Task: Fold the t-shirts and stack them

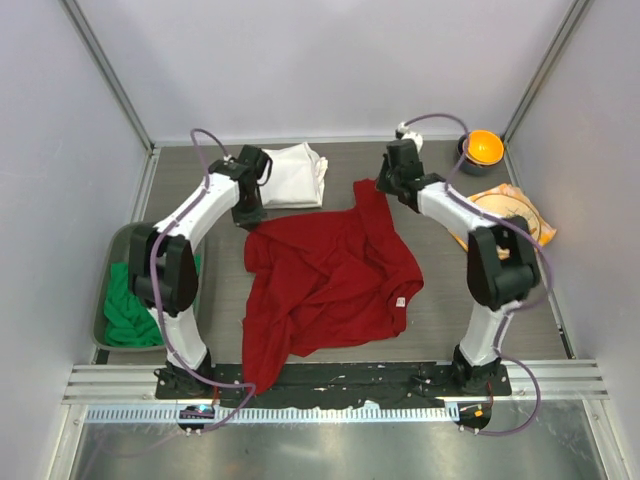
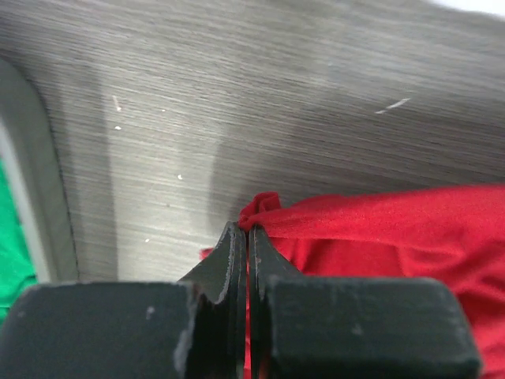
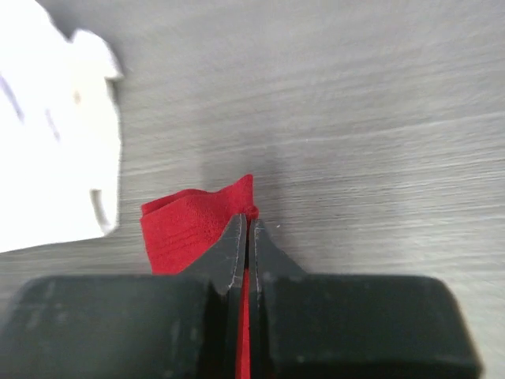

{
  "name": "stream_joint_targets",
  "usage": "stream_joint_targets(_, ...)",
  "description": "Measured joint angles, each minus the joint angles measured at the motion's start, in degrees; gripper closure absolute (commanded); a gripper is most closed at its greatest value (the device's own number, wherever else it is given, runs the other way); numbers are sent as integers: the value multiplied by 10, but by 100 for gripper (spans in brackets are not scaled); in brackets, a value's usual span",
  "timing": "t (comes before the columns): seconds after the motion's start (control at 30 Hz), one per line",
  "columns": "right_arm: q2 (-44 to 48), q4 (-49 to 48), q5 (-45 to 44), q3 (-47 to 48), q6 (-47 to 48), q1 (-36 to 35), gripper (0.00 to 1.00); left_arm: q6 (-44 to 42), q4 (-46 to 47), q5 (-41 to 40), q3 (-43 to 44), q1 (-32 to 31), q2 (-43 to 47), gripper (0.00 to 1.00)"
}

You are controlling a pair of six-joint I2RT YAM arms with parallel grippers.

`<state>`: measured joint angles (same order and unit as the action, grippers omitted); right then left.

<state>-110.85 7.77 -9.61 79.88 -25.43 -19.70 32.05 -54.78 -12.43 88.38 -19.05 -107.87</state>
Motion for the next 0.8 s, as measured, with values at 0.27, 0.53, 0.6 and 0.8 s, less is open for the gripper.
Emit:
stream_joint_targets(0.27, 292, 26, -85, -27, 46, -60, 99, 0, -19, -11, 24, 0, 164, 100)
stream_joint_targets(0.53, 477, 130, -104, -26, 63, -113, 99, -3, -19, 14, -24, 0, 353, 100)
stream_joint_targets(0.6, 521, 162, -95, -24, 63, -120, 99, -7, -18, 33, -33, 0, 403, 100)
stream_joint_targets(0.8, 630, 236, -39, 16, 70, -122, 99, -18, -14, 112, 0, -1, 559, 100)
